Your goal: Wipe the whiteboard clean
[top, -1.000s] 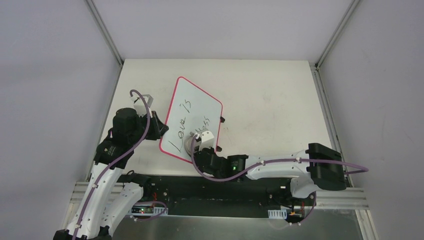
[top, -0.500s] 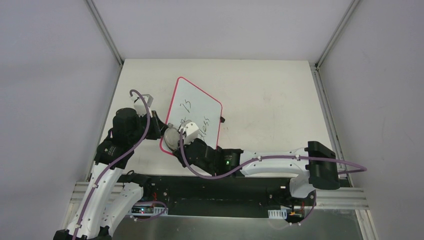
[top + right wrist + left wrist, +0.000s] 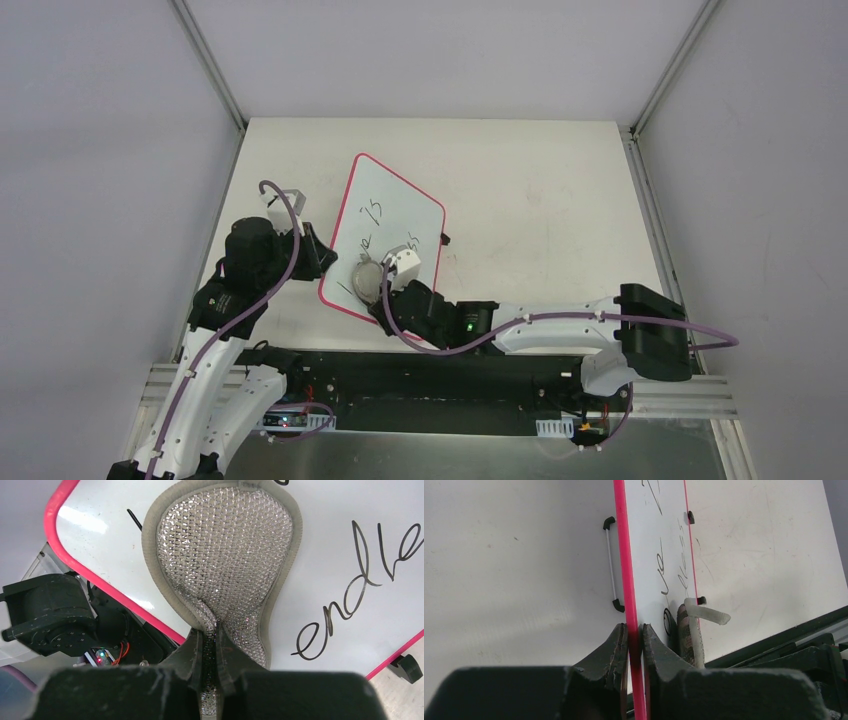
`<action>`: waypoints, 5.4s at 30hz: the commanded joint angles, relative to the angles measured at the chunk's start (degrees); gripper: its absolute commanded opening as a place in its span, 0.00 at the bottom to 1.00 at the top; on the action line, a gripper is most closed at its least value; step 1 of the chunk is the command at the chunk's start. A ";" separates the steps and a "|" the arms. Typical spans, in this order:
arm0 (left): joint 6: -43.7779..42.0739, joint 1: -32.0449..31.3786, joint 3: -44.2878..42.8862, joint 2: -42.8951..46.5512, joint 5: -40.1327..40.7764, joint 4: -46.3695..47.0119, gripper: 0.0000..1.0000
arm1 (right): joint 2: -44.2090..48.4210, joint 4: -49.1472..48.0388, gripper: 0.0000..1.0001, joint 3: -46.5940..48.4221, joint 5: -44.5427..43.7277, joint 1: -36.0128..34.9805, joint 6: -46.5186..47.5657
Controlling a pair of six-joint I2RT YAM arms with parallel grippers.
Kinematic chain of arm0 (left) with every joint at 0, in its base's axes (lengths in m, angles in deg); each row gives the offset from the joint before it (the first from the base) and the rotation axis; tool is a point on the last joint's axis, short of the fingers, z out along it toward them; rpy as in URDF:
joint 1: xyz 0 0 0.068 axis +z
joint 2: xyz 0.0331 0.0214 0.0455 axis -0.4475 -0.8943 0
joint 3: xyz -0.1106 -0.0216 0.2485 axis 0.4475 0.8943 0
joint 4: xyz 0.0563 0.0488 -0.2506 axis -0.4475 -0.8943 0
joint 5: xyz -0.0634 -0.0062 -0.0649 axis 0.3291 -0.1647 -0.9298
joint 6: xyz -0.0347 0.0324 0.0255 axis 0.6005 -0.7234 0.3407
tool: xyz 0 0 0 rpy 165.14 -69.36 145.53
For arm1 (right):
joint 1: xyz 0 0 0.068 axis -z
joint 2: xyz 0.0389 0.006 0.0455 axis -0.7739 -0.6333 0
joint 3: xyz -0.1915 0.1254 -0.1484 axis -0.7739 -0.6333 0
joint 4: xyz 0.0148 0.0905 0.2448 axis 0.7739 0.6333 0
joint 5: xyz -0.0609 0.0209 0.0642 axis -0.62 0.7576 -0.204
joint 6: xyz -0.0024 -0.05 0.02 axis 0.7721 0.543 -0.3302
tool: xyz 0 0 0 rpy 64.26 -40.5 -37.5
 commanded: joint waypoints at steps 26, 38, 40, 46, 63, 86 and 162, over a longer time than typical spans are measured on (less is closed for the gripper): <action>3.45 -1.01 0.49 -0.05 -2.19 -0.36 0.00 | 3.17 -5.86 0.00 -5.83 11.58 2.61 -3.55; 7.65 -0.93 -1.37 1.25 -1.68 -6.03 0.42 | 5.08 -1.65 0.00 -3.60 9.36 2.45 -0.58; 7.48 -0.85 -1.41 1.67 0.06 -7.02 0.48 | 4.94 -1.50 0.00 -3.25 9.01 2.35 -0.13; 7.76 0.42 -1.91 1.29 -3.77 -4.77 0.64 | 4.47 -2.04 0.00 -2.79 10.38 2.41 0.69; 12.54 7.72 0.16 -2.48 -11.82 4.96 0.39 | 5.78 -2.01 0.00 -3.24 11.16 2.35 1.88; 7.76 7.47 1.28 -6.27 -13.53 5.03 0.00 | -5.27 1.84 0.00 15.61 13.20 1.47 12.27; 13.86 16.73 -4.86 -18.26 -21.56 11.01 0.65 | 2.53 -13.84 0.00 -2.40 24.02 7.98 6.47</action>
